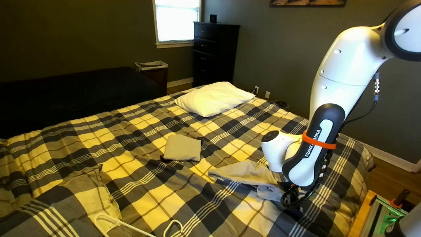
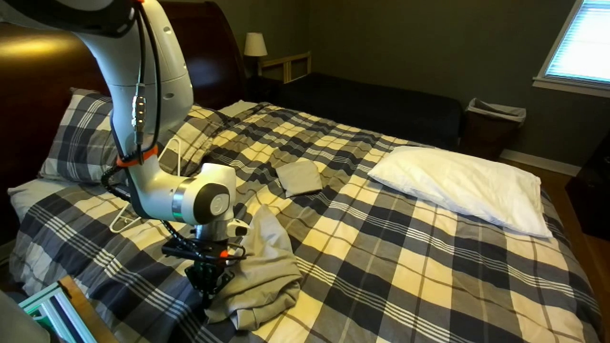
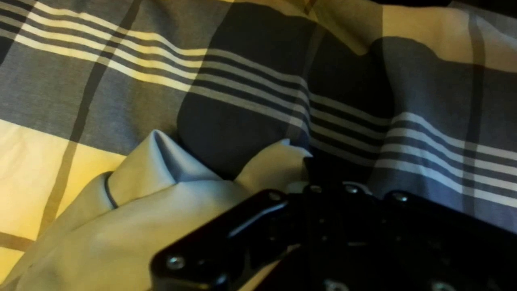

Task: Unfold the pillowcase

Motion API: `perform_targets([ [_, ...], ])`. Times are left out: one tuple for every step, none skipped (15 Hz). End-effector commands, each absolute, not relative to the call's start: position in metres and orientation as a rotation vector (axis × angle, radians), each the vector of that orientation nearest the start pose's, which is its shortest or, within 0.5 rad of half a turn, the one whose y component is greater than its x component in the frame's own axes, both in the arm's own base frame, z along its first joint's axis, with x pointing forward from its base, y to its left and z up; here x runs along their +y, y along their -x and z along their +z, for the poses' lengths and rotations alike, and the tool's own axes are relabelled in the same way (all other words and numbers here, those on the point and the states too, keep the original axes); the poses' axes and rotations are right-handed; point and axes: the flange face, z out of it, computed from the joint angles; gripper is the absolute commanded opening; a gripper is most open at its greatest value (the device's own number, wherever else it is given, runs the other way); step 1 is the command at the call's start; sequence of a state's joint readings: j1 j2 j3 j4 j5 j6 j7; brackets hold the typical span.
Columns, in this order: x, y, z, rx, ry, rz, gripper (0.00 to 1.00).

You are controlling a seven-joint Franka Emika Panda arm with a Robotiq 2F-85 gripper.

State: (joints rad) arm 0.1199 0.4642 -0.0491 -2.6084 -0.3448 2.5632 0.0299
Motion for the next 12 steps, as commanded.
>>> perform_targets([
  [0.022, -0.351, 0.073, -0.565, 3.178, 0.755, 0.0],
  [0.017, -0.353, 0.083, -0.534, 3.193, 0.697, 0.0],
  [0.01, -0.355, 0.097, -0.491, 3.207, 0.616, 0.0],
  [0.001, -0.357, 0.117, -0.448, 3.228, 0.515, 0.0],
  [-0.007, -0.359, 0.135, -0.41, 3.241, 0.44, 0.0],
  [-0.016, -0.364, 0.151, -0.37, 3.256, 0.366, 0.0],
  [-0.023, -0.371, 0.169, -0.331, 3.273, 0.291, 0.0],
  [-0.032, -0.38, 0.19, -0.267, 3.272, 0.224, 0.0],
  [-0.039, -0.385, 0.209, -0.209, 3.27, 0.153, 0.0],
  [-0.042, -0.39, 0.221, -0.152, 3.281, 0.068, 0.0],
  [-0.036, -0.399, 0.194, -0.246, 3.278, 0.187, 0.01],
  [-0.041, -0.402, 0.211, -0.213, 3.283, 0.122, 0.01],
])
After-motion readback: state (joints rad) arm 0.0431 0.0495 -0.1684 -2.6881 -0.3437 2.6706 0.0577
